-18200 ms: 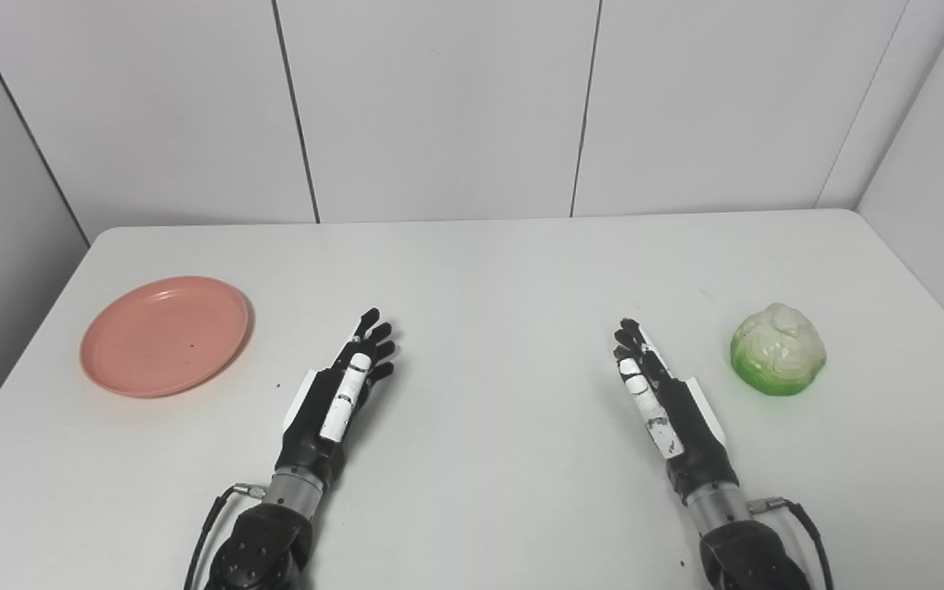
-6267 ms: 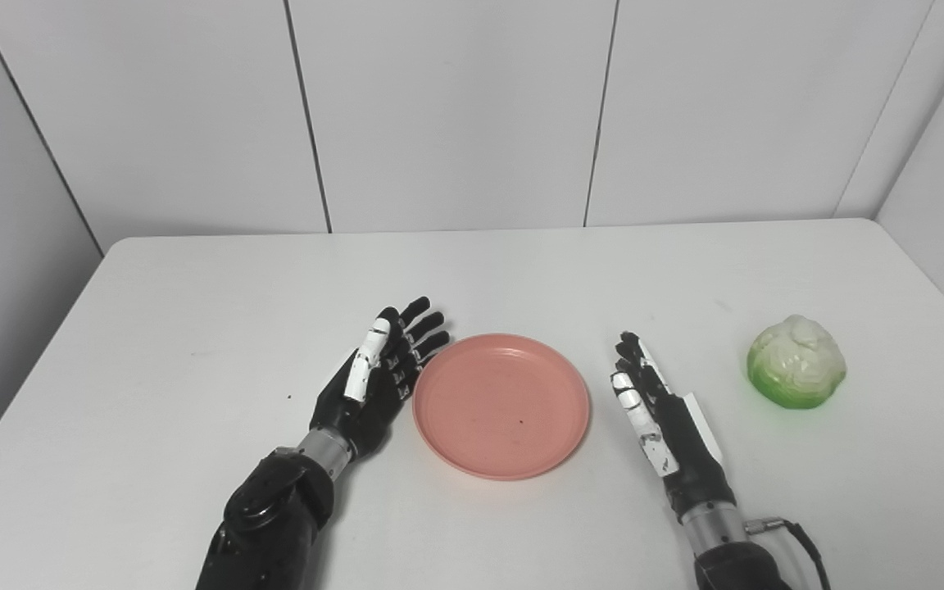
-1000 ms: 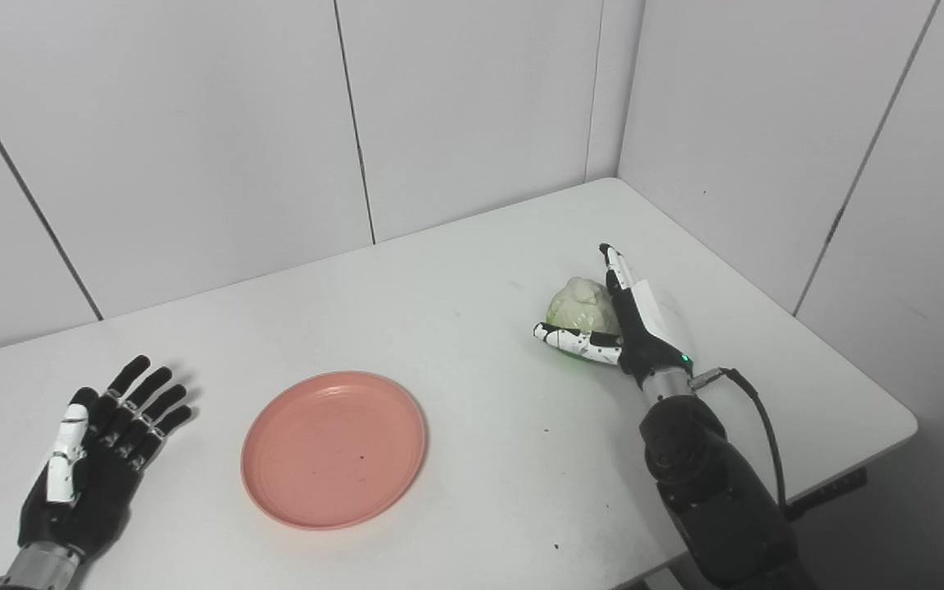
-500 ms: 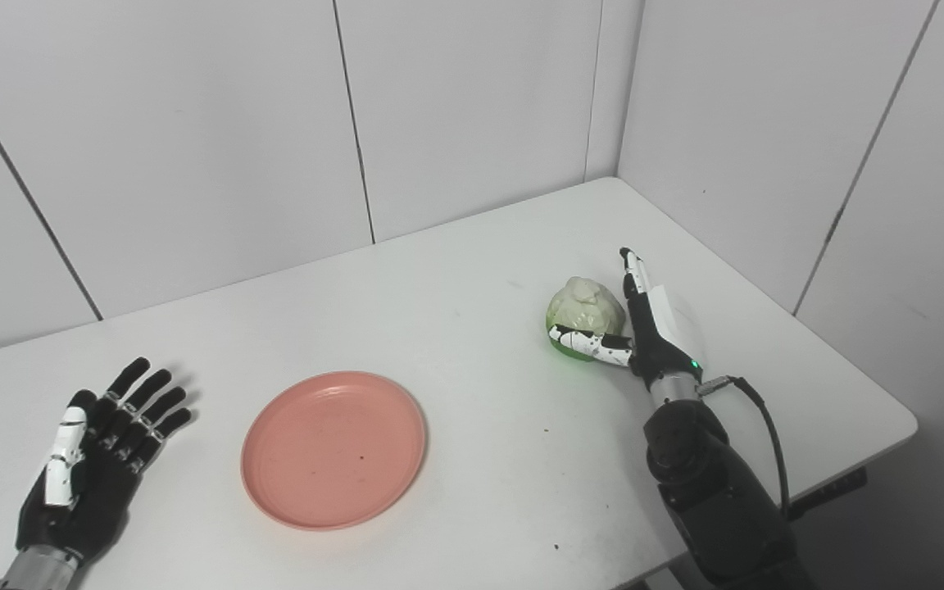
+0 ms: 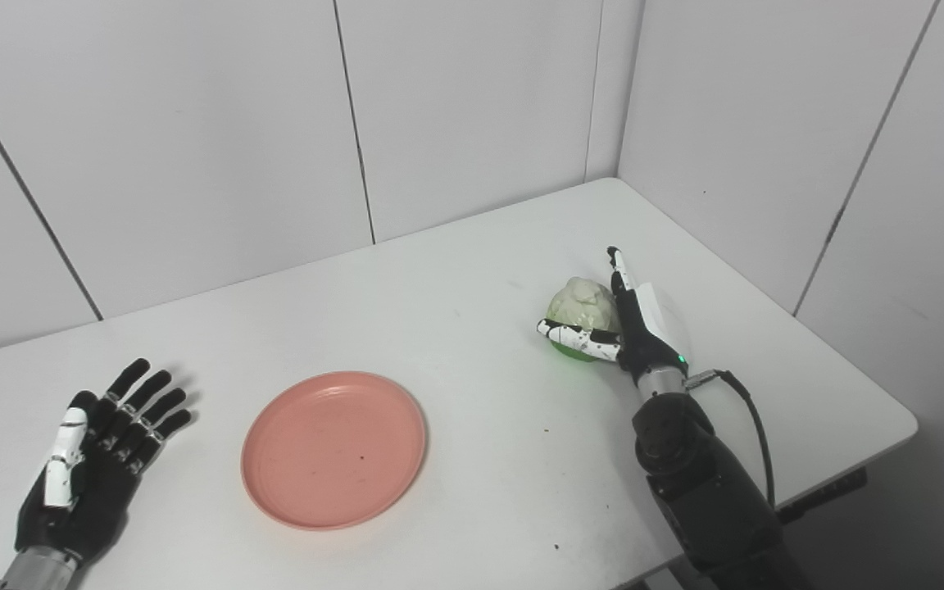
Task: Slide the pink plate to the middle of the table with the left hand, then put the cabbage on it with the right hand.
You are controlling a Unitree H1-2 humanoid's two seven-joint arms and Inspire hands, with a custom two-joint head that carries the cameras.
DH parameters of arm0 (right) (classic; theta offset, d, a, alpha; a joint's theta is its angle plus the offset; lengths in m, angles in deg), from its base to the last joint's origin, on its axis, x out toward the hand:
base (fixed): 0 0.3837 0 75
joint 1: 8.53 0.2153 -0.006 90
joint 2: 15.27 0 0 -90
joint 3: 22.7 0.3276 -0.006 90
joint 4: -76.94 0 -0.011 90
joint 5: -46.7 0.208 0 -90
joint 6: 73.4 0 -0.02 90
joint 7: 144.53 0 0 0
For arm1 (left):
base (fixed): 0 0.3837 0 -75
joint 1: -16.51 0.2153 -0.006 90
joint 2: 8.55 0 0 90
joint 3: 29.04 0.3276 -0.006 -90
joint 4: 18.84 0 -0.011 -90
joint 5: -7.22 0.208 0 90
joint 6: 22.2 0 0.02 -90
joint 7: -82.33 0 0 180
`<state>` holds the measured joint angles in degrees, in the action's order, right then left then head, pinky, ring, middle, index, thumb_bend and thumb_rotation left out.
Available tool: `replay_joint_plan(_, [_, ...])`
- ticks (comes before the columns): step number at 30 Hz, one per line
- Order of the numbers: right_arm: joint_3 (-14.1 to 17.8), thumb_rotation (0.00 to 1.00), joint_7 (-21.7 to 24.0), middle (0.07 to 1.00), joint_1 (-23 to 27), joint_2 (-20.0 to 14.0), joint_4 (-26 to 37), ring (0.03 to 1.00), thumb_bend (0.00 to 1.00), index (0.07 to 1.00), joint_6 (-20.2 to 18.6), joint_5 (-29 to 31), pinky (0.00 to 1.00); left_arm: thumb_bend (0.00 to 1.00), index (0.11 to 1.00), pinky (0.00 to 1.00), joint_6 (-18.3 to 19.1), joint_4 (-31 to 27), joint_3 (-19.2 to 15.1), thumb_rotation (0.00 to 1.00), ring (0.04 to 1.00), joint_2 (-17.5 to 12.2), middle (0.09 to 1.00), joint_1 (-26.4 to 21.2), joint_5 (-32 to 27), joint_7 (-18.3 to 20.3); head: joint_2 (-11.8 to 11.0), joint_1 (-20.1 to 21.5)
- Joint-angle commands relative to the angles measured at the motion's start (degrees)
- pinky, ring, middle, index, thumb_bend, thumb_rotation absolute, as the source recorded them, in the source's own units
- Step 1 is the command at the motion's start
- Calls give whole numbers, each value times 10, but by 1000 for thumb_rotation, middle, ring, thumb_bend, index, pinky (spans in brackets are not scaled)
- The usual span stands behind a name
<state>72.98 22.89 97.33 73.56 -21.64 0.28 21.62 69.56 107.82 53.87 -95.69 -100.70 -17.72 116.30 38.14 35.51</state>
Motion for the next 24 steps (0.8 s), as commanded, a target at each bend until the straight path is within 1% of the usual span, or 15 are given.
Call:
replay_joint_plan(1, [0,501,2,979,32,-9,9,936,1000,1000,7,7,841,479,865,822,54,24,9,901,842,-3,874,33,12,-13,1,0])
replay_joint_plan(4, [1,508,3,975,39,-10,-2,933,1000,1000,10,14,837,479,867,824,49,26,9,906,847,-3,876,33,13,-12,1,0])
replay_joint_plan(7, [0,525,3,968,44,-11,-14,924,1000,1000,13,18,819,485,862,822,54,24,8,895,844,-4,871,33,12,-14,2,0])
replay_joint_plan(15, [-6,491,-1,927,50,-14,-25,890,1000,979,7,13,793,478,865,822,57,22,9,899,842,-4,874,33,9,-15,4,0])
replay_joint_plan(17, [-3,445,-6,914,49,-12,-27,885,1000,961,14,17,792,478,866,822,57,21,9,900,843,-4,875,33,8,-14,4,0])
replay_joint_plan(18, [-1,400,-11,901,49,-11,-30,874,1000,945,20,19,790,477,868,823,58,21,9,900,844,-4,877,33,7,-14,4,0])
replay_joint_plan(19, [3,393,-16,899,49,-8,-33,872,1000,943,27,24,789,477,868,823,58,21,10,900,844,-4,877,33,6,-14,4,0])
replay_joint_plan(20, [8,357,-21,889,49,-5,-38,861,1000,931,35,32,782,477,869,824,57,21,10,901,845,-4,878,34,7,-15,4,0])
replay_joint_plan(22, [14,254,-29,845,49,-2,-44,807,1000,891,48,42,736,478,870,825,56,19,11,904,846,-4,878,34,7,-16,4,0])
replay_joint_plan(23, [15,237,-31,838,50,-1,-46,798,1000,883,47,43,728,478,870,826,57,19,11,905,846,-4,877,34,6,-15,4,0])
replay_joint_plan(24, [13,192,-31,800,49,-2,-45,758,1000,852,44,42,685,476,868,825,57,19,11,902,843,-4,874,34,6,-14,7,0])
